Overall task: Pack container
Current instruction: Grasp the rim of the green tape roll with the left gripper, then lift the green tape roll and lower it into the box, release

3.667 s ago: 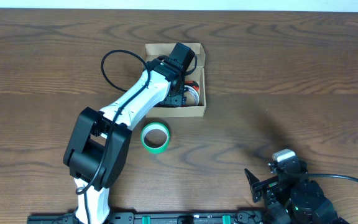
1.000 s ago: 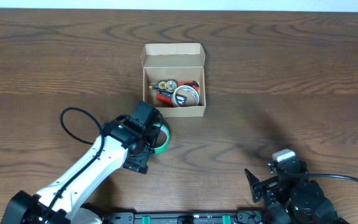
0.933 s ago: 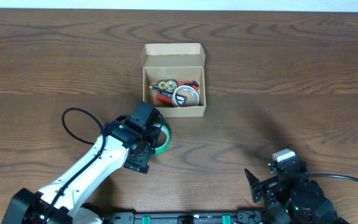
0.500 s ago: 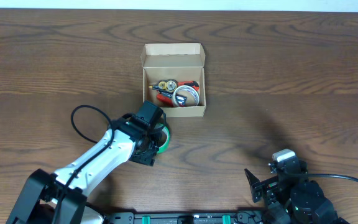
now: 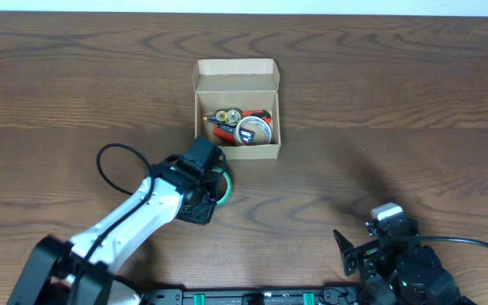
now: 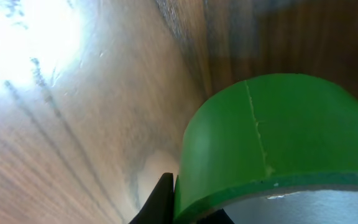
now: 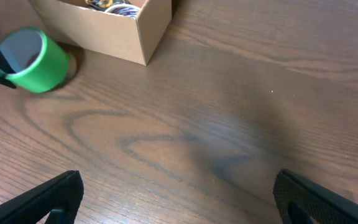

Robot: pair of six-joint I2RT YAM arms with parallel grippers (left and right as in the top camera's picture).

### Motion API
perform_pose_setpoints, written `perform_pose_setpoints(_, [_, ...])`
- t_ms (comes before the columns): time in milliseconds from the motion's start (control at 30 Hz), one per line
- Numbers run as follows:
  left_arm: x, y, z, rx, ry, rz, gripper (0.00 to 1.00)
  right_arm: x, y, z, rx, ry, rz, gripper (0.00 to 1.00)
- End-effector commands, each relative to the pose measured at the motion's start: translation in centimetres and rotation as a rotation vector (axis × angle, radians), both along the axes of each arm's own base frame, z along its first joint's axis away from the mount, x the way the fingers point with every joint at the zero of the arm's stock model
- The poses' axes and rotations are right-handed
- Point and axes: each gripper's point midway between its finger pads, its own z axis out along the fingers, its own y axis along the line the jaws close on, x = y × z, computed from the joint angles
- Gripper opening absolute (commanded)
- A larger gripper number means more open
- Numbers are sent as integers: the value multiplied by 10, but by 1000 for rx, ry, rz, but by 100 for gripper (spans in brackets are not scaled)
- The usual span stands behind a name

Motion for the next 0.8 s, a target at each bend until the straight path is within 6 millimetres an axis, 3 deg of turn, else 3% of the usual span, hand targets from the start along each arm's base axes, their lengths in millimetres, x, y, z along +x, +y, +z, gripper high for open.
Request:
perform_pose_setpoints(0, [-2,3,23,-25,-55,8,6,0,-1,1,8,-8,-8,99])
perform_pose_setpoints(200, [-16,15,60,-49,-124,8,6,0,-1,1,8,-8,-8,99])
perform_pose_setpoints(300, [-11,16,78,-61,-207,-15,6,0,-1,1,8,-8,-8,99])
perform_pose_setpoints(500, [26,11,128,-4,-360,-87,6,0,-1,1,8,-8,-8,99])
perform_pose_setpoints(600, [53,7,155,60,-421,-136,6,0,-1,1,8,-8,-8,99])
perform_pose_setpoints(767, [99,-10,167,100,-457,-199,6,0,-1,1,8,-8,-8,99])
